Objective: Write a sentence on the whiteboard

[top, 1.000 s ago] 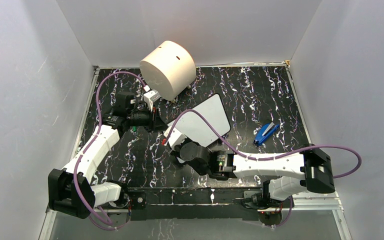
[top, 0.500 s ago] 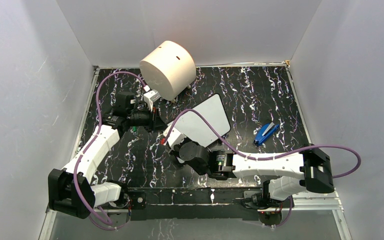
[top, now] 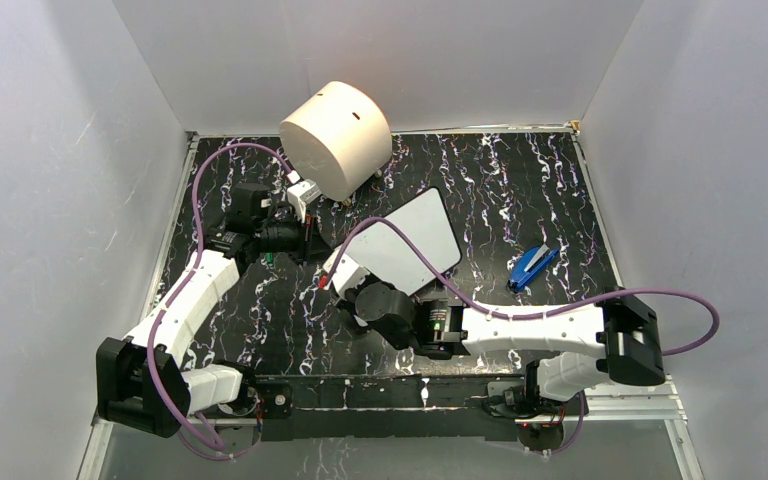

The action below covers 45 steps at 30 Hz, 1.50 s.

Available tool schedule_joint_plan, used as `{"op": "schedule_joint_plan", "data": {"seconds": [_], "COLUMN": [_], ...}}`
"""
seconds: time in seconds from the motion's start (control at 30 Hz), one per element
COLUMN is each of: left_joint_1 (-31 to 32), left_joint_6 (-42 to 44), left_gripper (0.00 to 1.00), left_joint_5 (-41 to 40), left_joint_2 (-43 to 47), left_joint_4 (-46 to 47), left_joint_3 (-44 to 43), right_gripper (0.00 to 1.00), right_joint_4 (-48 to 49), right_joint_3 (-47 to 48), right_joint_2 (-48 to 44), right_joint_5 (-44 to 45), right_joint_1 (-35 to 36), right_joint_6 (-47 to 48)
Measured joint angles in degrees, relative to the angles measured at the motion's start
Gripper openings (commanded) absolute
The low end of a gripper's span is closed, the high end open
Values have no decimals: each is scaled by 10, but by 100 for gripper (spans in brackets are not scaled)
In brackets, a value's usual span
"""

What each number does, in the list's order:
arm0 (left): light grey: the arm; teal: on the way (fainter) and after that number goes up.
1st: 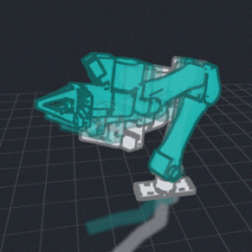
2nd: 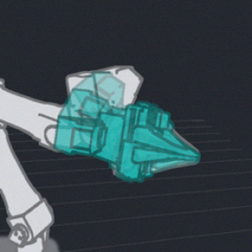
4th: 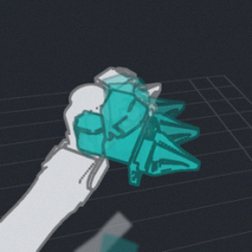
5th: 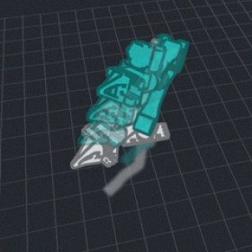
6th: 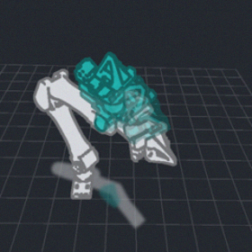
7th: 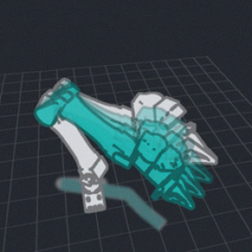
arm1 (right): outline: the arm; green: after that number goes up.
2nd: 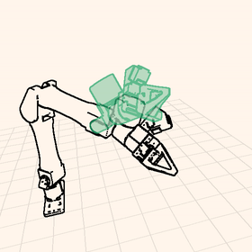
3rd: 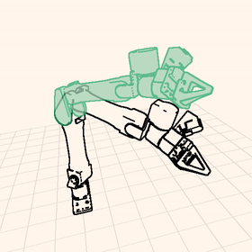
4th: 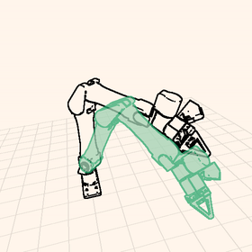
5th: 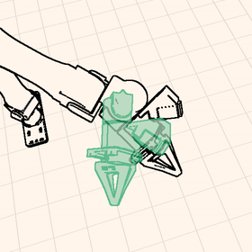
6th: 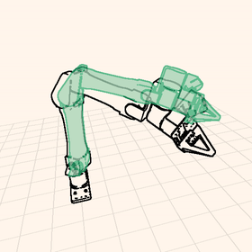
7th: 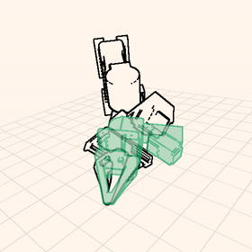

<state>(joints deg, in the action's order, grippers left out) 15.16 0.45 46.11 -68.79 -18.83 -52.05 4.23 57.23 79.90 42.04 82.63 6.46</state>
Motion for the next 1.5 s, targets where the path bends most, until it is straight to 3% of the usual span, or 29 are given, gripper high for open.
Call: {"op": "schedule_joint_plan", "data": {"seconds": [1.5], "left_joint_1": [0], "left_joint_6": [0], "left_gripper": [0], "left_joint_5": [-2], "left_joint_2": [-1], "left_joint_4": [0], "left_joint_3": [0], "right_gripper": [0], "right_joint_4": [-41], "right_joint_3": [31], "right_joint_2": [37], "right_joint_5": [29], "right_joint_1": [4], "right_joint_6": [13]}}
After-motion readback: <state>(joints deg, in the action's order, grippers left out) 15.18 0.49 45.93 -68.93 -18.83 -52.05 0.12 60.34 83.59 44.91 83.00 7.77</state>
